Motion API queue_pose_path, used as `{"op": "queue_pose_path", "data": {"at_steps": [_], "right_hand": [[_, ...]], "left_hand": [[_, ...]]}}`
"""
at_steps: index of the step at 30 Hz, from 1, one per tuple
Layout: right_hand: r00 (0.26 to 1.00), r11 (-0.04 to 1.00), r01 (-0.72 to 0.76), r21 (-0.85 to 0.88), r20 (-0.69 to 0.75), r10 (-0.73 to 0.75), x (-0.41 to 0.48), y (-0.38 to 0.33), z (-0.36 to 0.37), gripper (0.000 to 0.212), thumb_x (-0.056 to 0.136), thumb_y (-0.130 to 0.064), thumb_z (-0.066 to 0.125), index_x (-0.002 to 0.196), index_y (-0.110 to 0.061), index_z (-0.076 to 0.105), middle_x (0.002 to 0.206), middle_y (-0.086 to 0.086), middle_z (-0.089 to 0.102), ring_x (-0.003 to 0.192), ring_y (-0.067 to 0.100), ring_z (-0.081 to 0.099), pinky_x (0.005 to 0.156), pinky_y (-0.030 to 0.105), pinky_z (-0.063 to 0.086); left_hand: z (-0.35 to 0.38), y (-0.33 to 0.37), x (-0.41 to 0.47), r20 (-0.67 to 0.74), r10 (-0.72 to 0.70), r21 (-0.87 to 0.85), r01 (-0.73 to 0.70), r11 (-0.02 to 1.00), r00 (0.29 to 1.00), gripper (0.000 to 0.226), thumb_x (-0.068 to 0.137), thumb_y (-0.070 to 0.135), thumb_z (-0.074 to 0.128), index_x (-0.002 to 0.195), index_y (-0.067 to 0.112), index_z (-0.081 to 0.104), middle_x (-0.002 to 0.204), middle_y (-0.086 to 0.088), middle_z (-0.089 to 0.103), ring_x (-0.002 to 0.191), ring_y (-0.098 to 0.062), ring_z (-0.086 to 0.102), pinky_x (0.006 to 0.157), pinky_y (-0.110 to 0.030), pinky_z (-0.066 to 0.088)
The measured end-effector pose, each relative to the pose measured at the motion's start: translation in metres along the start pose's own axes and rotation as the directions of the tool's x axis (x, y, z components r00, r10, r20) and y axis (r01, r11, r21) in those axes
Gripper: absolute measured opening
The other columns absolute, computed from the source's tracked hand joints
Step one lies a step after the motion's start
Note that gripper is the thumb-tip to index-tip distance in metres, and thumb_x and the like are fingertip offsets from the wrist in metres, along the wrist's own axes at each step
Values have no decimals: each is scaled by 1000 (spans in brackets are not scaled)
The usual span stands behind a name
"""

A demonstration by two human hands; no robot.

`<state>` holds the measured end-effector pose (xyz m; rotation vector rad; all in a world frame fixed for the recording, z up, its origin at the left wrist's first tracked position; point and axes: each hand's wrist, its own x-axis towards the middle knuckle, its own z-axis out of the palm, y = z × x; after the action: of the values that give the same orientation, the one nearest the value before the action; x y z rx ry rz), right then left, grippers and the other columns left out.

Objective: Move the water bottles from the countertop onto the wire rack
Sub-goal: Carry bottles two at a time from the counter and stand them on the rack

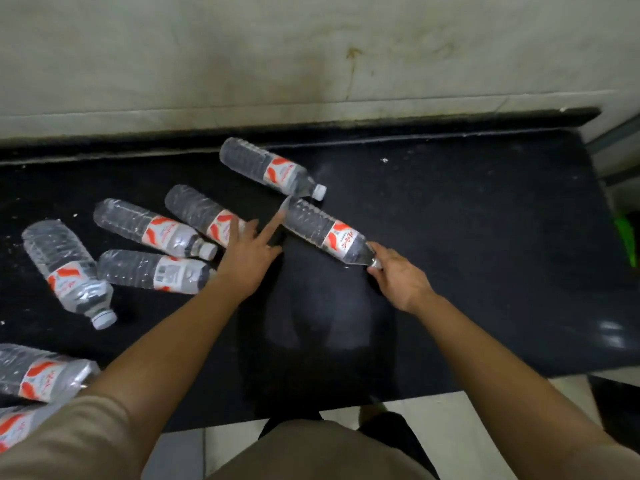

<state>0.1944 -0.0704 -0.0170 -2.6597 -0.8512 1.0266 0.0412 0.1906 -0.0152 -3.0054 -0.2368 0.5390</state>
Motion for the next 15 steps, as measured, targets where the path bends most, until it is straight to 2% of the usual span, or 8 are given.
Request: {"op": "queue_pose_path", "data": {"at_steps": [2,3,4,6,8,10,13,15], "right_hand": [[1000,999,-29,-26,8,29,-12,26,-9,56,107,-33,42,158,-32,21,148,9,43,132,31,48,102,45,46],[999,998,-41,-43,21,42,-16,40,-15,55,107,-31,41,158,-32,20,148,9,42,133,31,47,103,46,45],[998,997,-47,-63,35,50,-20,54,-22,55,107,-29,40,158,-34,20,148,8,40,133,32,46,103,47,45],[997,993,-61,-104,44,65,-23,80,-35,57,104,-26,42,156,-37,22,147,8,36,132,32,44,102,49,46],[993,982,-120,-149,-13,119,-24,102,-46,60,101,-22,49,154,-39,29,148,9,30,132,33,41,102,49,47],[972,969,-216,-123,-118,202,-24,114,-53,59,98,-18,50,152,-37,35,153,11,26,136,34,37,104,49,44],[883,900,-342,271,-236,406,-24,109,-51,53,102,-28,44,154,-33,35,159,14,24,142,35,30,108,51,38],[831,759,-388,522,-158,534,-23,96,-45,66,100,-50,44,159,-33,19,159,16,23,144,37,27,111,51,34]], "left_hand": [[-2,11,3,25,-30,25,29,999,999,43,72,6,80,112,21,76,133,-15,64,124,-49,52,103,-73,31],[-5,17,5,22,-36,34,35,999,999,43,67,6,83,107,20,77,112,-12,73,117,-46,58,98,-69,38],[-8,23,7,17,-42,35,41,999,999,41,60,6,87,98,20,79,94,-9,76,107,-43,63,90,-63,45],[-15,38,12,15,-75,23,75,997,997,39,48,11,93,83,22,77,76,-4,74,90,-36,67,78,-50,49],[-23,60,19,-15,-72,13,73,997,997,37,48,22,94,79,23,75,72,-3,73,82,-33,65,74,-43,45],[-32,88,28,-54,-39,-20,38,999,998,30,58,31,90,82,24,73,75,-1,73,80,-32,62,73,-43,42],[-47,119,40,-129,-30,-141,11,990,991,25,77,39,79,95,23,74,93,-2,75,86,-32,64,76,-43,41],[-58,127,44,-155,-29,-231,-8,973,988,34,82,42,75,110,22,72,110,-4,72,98,-31,65,83,-44,43]]}}
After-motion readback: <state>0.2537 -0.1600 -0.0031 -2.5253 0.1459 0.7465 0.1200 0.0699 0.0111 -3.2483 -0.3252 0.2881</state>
